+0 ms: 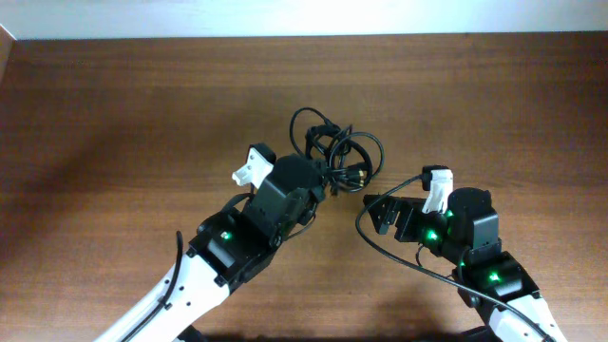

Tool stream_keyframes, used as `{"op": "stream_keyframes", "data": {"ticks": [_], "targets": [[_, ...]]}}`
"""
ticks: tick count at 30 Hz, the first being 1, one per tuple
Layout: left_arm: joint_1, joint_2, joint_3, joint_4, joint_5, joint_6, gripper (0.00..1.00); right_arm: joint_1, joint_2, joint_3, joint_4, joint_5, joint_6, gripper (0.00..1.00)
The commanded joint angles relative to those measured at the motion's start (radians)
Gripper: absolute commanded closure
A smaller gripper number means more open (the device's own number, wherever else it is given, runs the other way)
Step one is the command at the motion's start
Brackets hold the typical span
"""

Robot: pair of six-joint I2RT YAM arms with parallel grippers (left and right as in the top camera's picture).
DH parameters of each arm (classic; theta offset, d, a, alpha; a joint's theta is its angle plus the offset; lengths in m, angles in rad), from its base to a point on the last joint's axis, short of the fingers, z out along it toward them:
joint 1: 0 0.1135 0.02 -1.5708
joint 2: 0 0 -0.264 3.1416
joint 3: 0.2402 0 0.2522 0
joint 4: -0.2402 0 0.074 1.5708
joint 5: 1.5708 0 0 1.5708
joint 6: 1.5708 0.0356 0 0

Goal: Untangle cables

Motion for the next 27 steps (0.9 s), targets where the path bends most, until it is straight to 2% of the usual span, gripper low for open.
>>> {"op": "stream_keyframes", "data": {"ticks": [1, 9, 17, 27], "targets": [[0.003, -0.024, 0.014, 0.002, -0.016, -0.010, 1.00, 0.005, 0.002, 0.006, 0.000, 0.009, -0.010, 0.01], [0.003, -0.024, 0.014, -0.038, -0.019, -0.011, 1.00, 0.005, 0.002, 0.006, 0.027, -0.037, -0.006, 0.01], [0.002, -0.024, 0.014, -0.042, -0.006, -0.011, 1.00, 0.006, 0.002, 0.006, 0.179, -0.231, 0.002, 0.01], [0.002, -0.024, 0.014, -0.042, 0.029, -0.011, 1.00, 0.006, 0.002, 0.006, 0.177, -0.228, 0.001, 0.01]]}}
